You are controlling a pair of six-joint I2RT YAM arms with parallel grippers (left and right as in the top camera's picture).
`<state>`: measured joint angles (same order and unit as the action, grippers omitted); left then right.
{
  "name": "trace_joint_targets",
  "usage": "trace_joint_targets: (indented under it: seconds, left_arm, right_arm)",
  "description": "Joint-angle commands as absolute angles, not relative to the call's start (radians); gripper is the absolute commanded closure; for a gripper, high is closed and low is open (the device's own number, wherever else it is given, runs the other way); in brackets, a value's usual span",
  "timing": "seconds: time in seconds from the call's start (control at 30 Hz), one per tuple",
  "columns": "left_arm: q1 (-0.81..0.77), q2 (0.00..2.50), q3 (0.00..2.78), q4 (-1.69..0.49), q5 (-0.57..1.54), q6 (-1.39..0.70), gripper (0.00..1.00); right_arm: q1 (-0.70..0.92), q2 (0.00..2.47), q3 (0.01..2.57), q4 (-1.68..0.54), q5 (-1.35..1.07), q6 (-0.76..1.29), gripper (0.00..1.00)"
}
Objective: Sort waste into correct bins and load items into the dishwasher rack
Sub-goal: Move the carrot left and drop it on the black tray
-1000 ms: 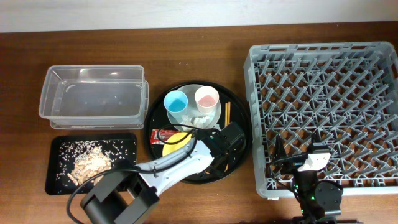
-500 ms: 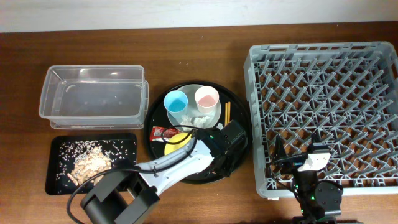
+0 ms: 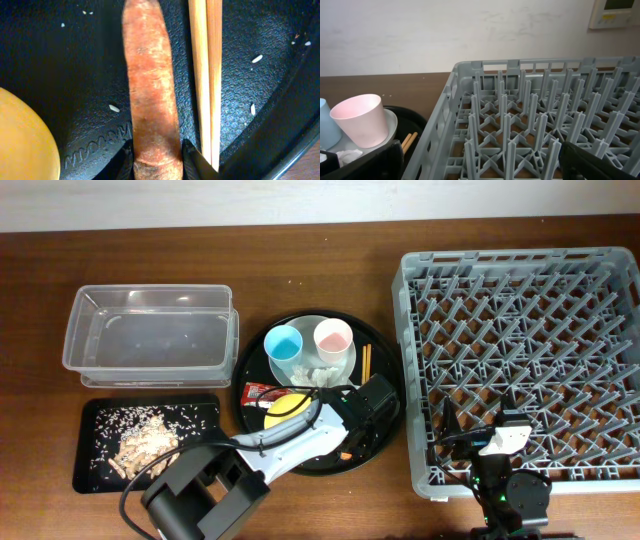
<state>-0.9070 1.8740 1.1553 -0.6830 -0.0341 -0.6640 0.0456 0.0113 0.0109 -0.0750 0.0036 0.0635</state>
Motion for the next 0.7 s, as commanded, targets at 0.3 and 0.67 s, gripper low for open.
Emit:
trace_joint_targets:
  seconds: [0.3, 0.67]
  left_arm:
    - [-0.844, 1.662, 1.42, -0.987, -0.051, -0.542, 0.94]
    - [-0.393, 1.555, 1.124, -1.251, -0.311, -0.557, 0.92]
  right_arm:
    - [0.052, 0.006, 0.006, -0.082, 0.012, 0.065, 0.02]
    - [0.052, 0.006, 0.006, -0.082, 0.012, 0.065, 0.02]
